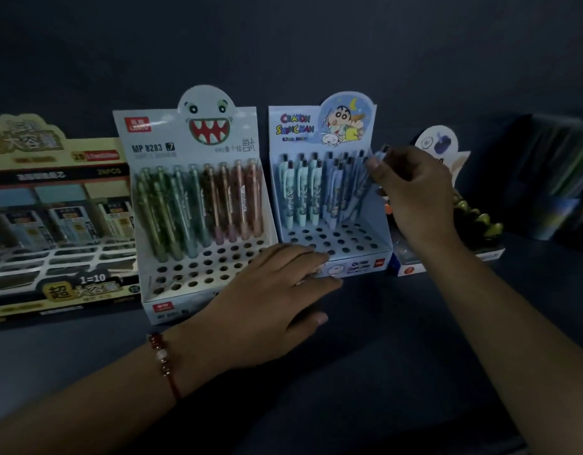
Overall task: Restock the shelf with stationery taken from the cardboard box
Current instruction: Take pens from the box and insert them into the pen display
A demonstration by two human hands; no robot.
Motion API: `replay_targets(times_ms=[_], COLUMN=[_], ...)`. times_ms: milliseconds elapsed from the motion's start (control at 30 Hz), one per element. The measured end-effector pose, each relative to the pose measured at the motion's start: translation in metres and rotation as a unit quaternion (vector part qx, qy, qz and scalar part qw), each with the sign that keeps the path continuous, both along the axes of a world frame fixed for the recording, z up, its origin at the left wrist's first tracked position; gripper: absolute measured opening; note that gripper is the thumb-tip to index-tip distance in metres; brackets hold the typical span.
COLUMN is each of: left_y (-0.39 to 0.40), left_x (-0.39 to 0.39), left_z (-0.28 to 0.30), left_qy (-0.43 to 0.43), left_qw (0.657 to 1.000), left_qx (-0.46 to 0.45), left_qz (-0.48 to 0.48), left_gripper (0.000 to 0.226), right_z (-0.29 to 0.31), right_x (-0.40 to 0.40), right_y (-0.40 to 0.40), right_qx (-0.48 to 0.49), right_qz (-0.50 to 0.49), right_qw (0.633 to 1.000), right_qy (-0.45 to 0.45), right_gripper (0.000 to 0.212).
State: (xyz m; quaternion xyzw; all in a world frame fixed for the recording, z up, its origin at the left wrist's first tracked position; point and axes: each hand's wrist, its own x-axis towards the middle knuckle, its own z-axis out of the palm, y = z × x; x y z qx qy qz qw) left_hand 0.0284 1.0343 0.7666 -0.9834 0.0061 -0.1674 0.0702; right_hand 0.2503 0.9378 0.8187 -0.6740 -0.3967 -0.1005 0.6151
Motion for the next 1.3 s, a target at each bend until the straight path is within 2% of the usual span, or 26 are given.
replay_targets(times_ms=[133,300,467,833,967,1067,1167,1300], left_y=[0.001,0.0,0.0,-0.001,-0.001,-0.001,-0.009,-0.038], left_x=[0.0,0.0,0.0,-0.002,-0.007,-0.009,-0.013,-0.021], left_z=[-0.002,-0.002,-0.002,-0.001,0.0,0.0,0.003,0.01], left_qy=[0.001,0.003,0.005,0.007,0.016,0.022,0.02,0.053], left_qw=[1.0,1.0,1.0,1.0,0.999,0.998,0.995,0.985], left_qx=[-0.009,-0.004,-0.004,-0.004,-0.025,-0.047,-0.064,-0.107], left_qz=[0.002,0.007,0.008,0.0,-0.022,-0.046,-0.077,-0.125], left_gripper=[0.046,0.046,0.045,0.047,0.048,0.052,0.054,0.055], right_z=[0.0,-0.001,-0.013,-0.01,-0.005,0.004,0.009,-0.009], right_x=[-0.002,-0.002,-0.001,-0.013,-0.013,-0.011,-0.033,-0.09], right_y=[0.0,0.0,0.007,0.01,0.005,-0.018,-0.063,-0.148], right_qx=[0.003,0.006,-0.049,-0.123,-0.149,-0.164,-0.161,-0.281], right_qz=[0.013,0.019,0.034,-0.013,-0.002,0.0,-0.041,-0.025], right_qw=[1.0,1.0,0.998,0.992,0.989,0.985,0.985,0.959], right_qy=[-0.01,-0.007,0.027,-0.03,0.013,0.055,0.053,0.024], right_gripper=[0.006,0.01,0.032,0.021,0.028,0.026,0.025,0.03])
